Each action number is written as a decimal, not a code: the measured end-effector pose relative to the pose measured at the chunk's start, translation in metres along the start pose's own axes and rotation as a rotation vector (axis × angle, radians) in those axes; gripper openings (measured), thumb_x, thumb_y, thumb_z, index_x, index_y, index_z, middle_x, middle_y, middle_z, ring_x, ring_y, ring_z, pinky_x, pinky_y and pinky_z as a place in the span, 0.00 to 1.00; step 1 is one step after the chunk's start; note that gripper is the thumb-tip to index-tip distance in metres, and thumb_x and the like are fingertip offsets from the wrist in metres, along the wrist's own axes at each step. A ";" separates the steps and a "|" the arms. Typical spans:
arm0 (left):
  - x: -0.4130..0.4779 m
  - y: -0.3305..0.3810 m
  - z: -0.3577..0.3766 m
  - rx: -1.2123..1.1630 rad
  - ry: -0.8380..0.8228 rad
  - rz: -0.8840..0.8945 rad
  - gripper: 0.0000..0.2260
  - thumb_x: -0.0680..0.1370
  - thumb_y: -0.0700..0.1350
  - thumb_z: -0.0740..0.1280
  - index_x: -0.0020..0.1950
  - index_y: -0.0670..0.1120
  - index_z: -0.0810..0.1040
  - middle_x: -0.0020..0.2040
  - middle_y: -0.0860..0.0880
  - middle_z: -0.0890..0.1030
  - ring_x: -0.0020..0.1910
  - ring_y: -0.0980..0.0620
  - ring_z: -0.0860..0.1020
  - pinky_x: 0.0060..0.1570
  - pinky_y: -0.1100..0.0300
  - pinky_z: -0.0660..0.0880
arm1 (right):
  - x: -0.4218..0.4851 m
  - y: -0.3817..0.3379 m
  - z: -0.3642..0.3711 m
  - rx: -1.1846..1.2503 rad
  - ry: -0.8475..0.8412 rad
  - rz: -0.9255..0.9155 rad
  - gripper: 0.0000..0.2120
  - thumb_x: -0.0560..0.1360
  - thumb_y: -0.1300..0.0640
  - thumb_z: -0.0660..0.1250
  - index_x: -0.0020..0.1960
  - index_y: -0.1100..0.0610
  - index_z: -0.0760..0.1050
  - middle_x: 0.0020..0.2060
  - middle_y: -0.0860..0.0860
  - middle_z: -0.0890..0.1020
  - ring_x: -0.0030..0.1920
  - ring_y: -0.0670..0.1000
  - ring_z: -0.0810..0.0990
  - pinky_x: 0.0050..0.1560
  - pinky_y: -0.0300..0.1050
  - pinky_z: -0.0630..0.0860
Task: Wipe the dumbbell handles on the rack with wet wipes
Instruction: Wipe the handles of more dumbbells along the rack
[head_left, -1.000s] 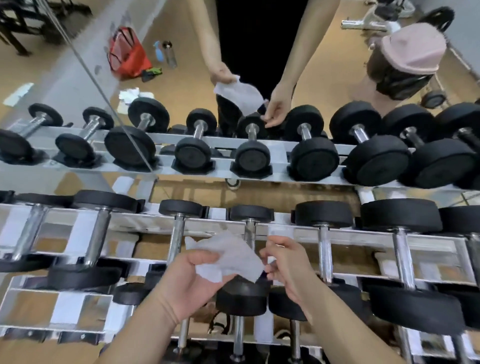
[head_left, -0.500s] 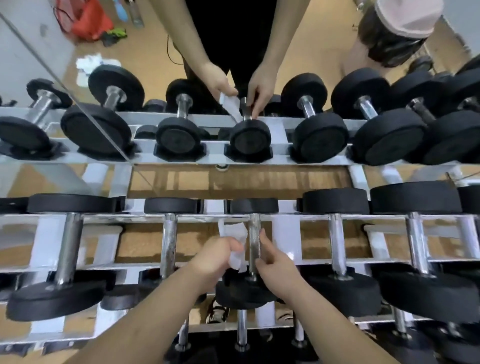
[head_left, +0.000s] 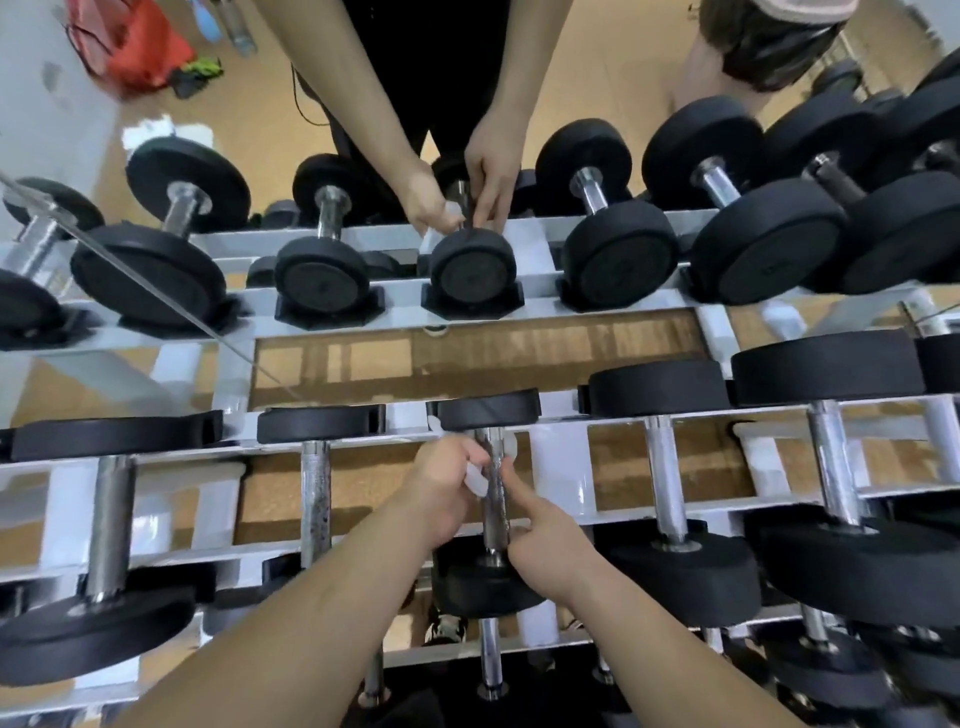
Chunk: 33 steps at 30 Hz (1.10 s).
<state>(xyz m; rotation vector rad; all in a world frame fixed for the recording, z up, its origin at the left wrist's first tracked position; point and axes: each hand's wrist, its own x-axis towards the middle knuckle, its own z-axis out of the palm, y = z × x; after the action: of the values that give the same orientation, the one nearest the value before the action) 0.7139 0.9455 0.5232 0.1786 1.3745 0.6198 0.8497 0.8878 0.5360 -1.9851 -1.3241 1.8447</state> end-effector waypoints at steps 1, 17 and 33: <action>-0.001 -0.003 0.001 0.039 0.012 -0.011 0.08 0.67 0.34 0.62 0.43 0.37 0.79 0.48 0.39 0.83 0.49 0.39 0.81 0.60 0.38 0.79 | 0.001 0.001 0.000 0.004 -0.005 0.002 0.42 0.79 0.69 0.58 0.79 0.29 0.55 0.68 0.47 0.75 0.39 0.44 0.77 0.30 0.29 0.70; -0.024 -0.030 -0.004 0.331 -0.071 -0.158 0.08 0.65 0.31 0.64 0.41 0.37 0.78 0.34 0.43 0.80 0.34 0.44 0.77 0.38 0.59 0.73 | 0.007 0.008 -0.004 0.010 -0.031 -0.019 0.44 0.77 0.69 0.59 0.79 0.29 0.53 0.73 0.46 0.70 0.52 0.46 0.78 0.37 0.29 0.73; -0.024 -0.024 -0.005 0.420 -0.053 -0.089 0.11 0.66 0.31 0.63 0.43 0.42 0.79 0.41 0.43 0.77 0.43 0.43 0.75 0.45 0.54 0.73 | -0.007 0.020 0.002 -0.201 0.096 -0.095 0.39 0.82 0.54 0.66 0.82 0.31 0.48 0.68 0.39 0.70 0.58 0.43 0.79 0.52 0.34 0.75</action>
<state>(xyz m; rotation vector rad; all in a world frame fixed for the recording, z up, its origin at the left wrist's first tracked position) 0.7151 0.9121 0.5317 0.4647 1.4402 0.2442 0.8590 0.8699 0.5281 -2.0351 -1.6006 1.6105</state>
